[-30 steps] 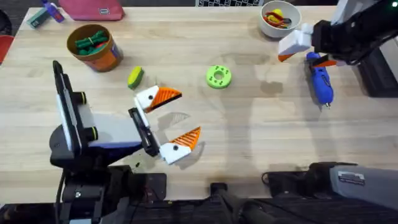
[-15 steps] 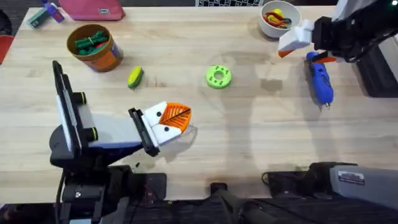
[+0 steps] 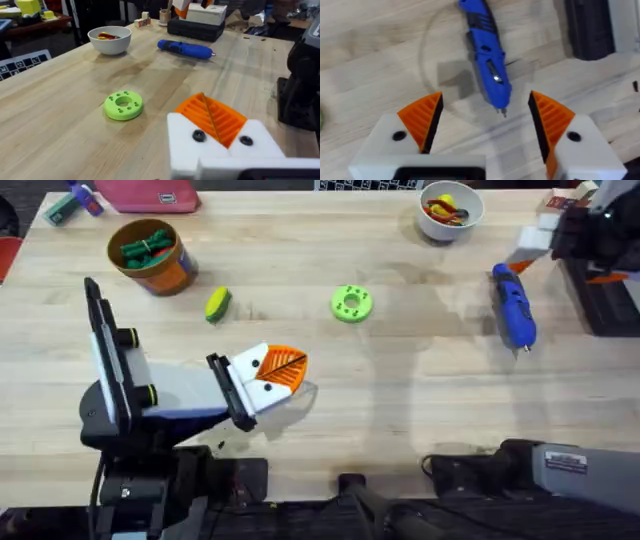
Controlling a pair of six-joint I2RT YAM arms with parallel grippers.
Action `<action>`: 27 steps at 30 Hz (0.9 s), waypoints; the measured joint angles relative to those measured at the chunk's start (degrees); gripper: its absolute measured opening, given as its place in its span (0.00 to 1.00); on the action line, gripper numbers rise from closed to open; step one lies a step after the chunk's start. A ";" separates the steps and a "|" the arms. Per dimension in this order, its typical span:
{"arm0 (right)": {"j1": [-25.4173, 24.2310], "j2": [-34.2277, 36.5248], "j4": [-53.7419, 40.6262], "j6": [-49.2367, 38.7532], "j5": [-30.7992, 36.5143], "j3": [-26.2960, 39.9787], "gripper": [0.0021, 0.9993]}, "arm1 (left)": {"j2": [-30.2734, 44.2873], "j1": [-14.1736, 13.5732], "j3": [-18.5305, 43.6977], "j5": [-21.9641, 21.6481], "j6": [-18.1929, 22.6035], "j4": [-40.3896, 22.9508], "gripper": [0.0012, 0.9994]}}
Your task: Pick up the gripper from the table and insert it into the empty holder that is missing its gripper. Then pick up a screw, insert it into the mounting hole, and use the screwdriver to tighten it. Finally, clean up the table by picking up the vegetable and placing it into the bucket.
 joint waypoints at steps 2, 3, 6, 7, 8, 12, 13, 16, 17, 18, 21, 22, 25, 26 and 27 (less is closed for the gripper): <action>-1.91 0.77 0.48 -1.87 -0.01 0.02 0.99 | 0.00 0.02 -0.01 0.00 -0.01 -0.02 0.01; -2.97 1.42 0.97 -3.18 -0.41 0.02 0.99 | 0.00 0.02 0.00 0.00 -0.02 -0.02 0.01; -5.98 4.06 2.18 -7.25 -2.11 0.02 0.99 | 0.00 0.02 0.00 0.00 -0.02 -0.02 0.01; -6.84 5.08 2.49 -8.57 -2.44 0.02 0.99 | -0.01 0.02 -0.02 0.00 0.00 -0.02 0.01; -7.54 6.11 2.84 -9.77 -2.75 0.02 0.99 | -0.01 0.02 0.00 0.00 0.00 -0.02 0.01; -8.87 10.28 5.09 -13.85 -3.41 0.02 0.99 | 0.00 0.02 -0.02 0.00 0.00 0.00 0.01; -8.87 11.39 5.83 -14.86 -3.59 0.02 0.99 | 0.00 0.02 0.00 0.00 -0.02 -0.02 0.01; -8.80 14.76 8.80 -17.30 -3.79 0.02 0.99 | 0.00 0.02 -0.02 0.00 -0.02 -0.02 0.01; -8.76 15.79 9.68 -17.81 -3.81 0.02 0.99 | 0.00 0.02 0.00 0.00 -0.01 -0.02 0.01; -8.76 16.99 10.80 -18.28 -3.83 0.02 0.99 | 0.00 0.02 0.00 0.00 -0.02 -0.02 0.01; -8.76 21.81 14.98 -20.09 -4.12 0.02 0.99 | 0.00 0.02 -0.02 0.00 -0.02 -0.02 0.01; -8.76 22.58 15.51 -20.69 -4.41 0.02 0.99 | 0.00 0.02 -0.02 0.00 0.00 -0.02 0.01; -8.76 24.60 16.76 -22.57 -4.94 0.02 0.99 | -0.02 0.02 0.00 0.00 -0.01 -0.02 0.01; -8.76 25.33 17.20 -23.13 -5.11 0.02 0.99 | -0.01 0.02 -0.01 0.00 -0.01 -0.02 0.01; -8.76 26.11 17.79 -23.65 -5.14 0.02 0.99 | -0.01 0.02 -0.02 0.00 0.00 -0.02 0.01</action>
